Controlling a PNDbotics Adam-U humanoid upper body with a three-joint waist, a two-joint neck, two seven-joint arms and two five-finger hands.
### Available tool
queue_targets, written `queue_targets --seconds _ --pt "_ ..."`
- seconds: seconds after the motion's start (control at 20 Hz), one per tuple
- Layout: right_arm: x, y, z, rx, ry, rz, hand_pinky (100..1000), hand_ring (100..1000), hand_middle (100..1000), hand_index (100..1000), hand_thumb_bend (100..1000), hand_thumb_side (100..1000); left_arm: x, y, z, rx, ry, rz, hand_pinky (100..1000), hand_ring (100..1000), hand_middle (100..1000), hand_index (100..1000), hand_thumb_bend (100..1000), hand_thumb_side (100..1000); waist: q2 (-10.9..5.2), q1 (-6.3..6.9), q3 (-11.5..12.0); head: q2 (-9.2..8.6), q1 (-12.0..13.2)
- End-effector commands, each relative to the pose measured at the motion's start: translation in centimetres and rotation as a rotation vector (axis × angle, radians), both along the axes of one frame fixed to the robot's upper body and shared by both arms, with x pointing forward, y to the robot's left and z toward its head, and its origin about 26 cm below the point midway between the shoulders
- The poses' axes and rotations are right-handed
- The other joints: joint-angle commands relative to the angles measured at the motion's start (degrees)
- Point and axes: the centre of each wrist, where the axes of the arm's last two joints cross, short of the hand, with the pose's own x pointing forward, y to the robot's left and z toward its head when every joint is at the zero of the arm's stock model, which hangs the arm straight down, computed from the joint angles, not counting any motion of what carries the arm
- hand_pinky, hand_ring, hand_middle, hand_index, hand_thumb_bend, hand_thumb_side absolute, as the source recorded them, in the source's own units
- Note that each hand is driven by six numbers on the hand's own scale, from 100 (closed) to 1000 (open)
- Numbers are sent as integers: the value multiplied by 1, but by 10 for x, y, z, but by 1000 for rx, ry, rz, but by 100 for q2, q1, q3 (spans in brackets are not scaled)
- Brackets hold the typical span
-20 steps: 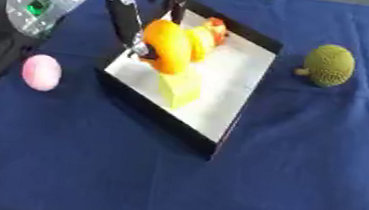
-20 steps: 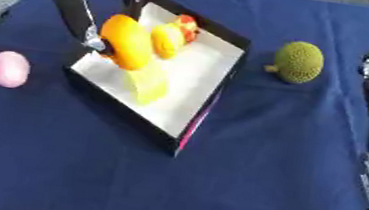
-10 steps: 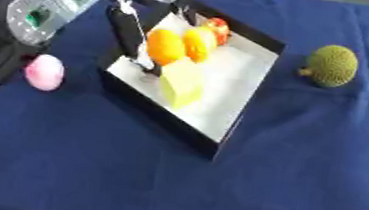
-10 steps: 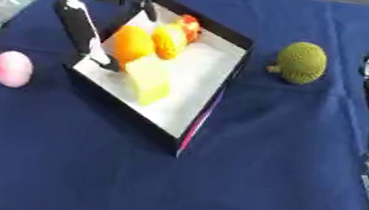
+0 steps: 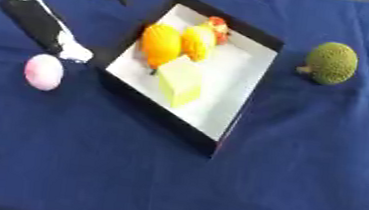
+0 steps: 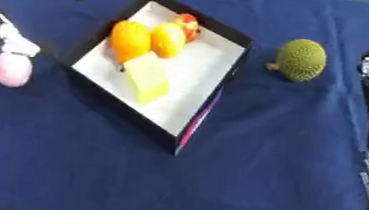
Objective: Pick up objects on the table and place them in the box.
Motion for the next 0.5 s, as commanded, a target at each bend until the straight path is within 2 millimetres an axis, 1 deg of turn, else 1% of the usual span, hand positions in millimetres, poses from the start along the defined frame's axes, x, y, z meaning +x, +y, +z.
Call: queue_targets --seconds 0.05,0.3,0.35,0.4,0.5 --pt "-1 -8 14 -23 -40 -19 984 845 809 892 100 753 -19 11 13 0 -41 21 824 871 859 891 476 336 -128 47 -7 -69 -49" --pt "-1 -9 15 -13 -51 -29 984 845 808 892 100 751 -23 34 0 23 -45 111 844 893 877 902 530 346 -129 44 -1 -86 -76" --pt "-1 -9 15 -13 -52 -29 984 845 808 892 100 750 -24 37 -3 29 -43 133 844 893 877 902 531 353 -129 44 2 -81 -85" --pt "-1 -9 16 -13 -53 -29 984 845 808 892 100 750 -24 40 -6 32 -38 154 844 893 876 901 528 385 -129 44 5 -76 -90" --pt "-2 -9 16 -13 -53 -30 984 845 808 892 100 749 -25 45 -11 36 -35 193 839 889 870 898 526 387 -129 42 6 -70 -91"
